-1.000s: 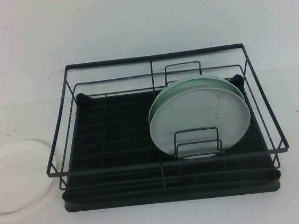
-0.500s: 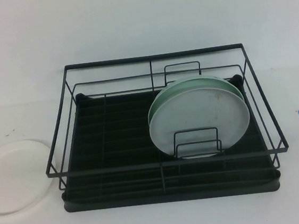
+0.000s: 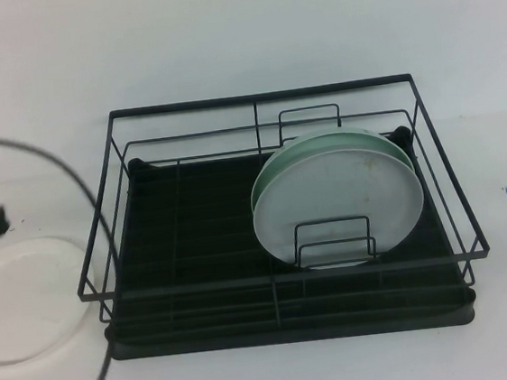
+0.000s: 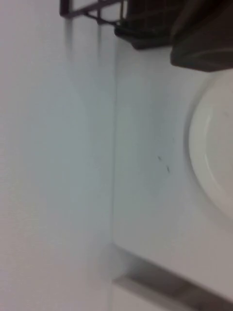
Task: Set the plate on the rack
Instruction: Pick up the plate from the table
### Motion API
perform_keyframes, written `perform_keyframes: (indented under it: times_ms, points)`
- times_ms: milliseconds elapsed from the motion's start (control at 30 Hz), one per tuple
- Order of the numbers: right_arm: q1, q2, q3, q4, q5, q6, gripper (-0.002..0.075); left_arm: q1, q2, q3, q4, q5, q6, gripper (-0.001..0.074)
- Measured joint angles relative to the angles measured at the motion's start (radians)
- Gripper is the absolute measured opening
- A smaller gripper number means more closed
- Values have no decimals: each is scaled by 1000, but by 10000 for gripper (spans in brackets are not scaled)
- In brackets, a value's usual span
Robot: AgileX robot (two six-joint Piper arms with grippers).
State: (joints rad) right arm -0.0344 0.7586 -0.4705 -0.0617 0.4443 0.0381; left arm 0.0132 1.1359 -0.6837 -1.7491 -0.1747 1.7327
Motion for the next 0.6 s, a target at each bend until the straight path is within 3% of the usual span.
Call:
perform_keyframes:
  times_ms: [167, 267, 467, 600]
  points:
    - [0, 90, -6, 210, 112, -202, 19, 180, 206, -124, 5, 459, -199, 0]
    - [0, 110, -6, 344, 129, -355, 19, 312, 307, -203, 162, 632, -294, 0]
    - [0, 110, -6, 501, 133, -535, 19, 498, 365, -281, 513, 545, -430, 1]
    - [0, 110, -6, 536, 133, -575, 19, 531, 327, -281, 674, 451, -466, 0]
